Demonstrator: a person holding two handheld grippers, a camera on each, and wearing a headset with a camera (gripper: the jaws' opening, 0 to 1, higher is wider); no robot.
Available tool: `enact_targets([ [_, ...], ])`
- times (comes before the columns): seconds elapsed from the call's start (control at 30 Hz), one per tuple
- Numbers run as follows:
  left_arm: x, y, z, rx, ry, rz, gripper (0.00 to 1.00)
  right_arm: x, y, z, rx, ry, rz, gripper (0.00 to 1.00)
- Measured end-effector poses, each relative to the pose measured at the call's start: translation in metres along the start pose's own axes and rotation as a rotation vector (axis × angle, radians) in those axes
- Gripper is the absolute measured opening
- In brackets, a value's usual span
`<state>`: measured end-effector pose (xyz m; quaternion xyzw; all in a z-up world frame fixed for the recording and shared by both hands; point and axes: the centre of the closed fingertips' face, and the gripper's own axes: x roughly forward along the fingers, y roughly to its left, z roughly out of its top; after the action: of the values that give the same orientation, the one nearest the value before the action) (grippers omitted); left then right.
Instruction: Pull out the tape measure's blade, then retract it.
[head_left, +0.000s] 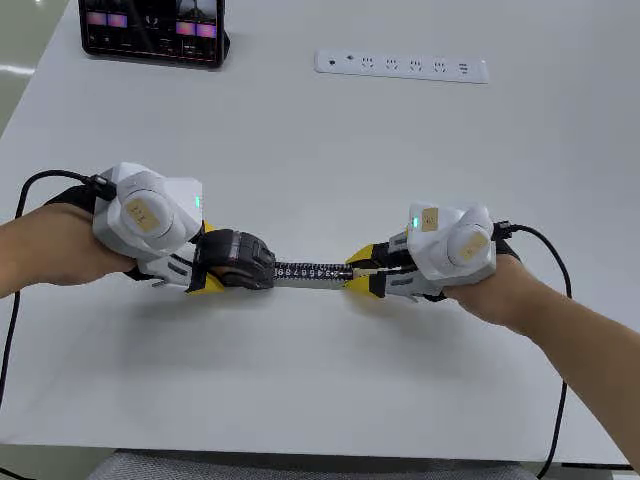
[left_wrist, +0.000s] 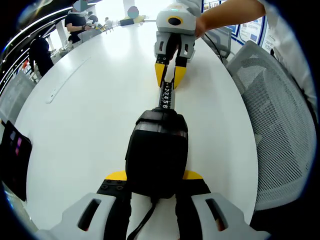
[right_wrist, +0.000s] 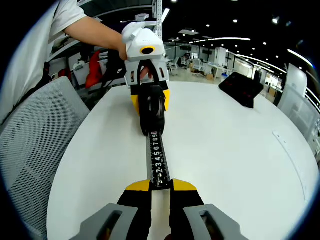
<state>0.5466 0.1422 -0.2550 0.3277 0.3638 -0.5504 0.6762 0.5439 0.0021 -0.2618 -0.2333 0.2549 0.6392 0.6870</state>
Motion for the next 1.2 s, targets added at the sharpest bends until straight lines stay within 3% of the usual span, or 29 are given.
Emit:
enact_targets([
  [1.2, 0.002, 0.000, 0.001, 0.012, 0.002, -0.003, 0.29, -0.040, -0.002, -0.036, 0.041, 0.038, -0.045, 0.09],
])
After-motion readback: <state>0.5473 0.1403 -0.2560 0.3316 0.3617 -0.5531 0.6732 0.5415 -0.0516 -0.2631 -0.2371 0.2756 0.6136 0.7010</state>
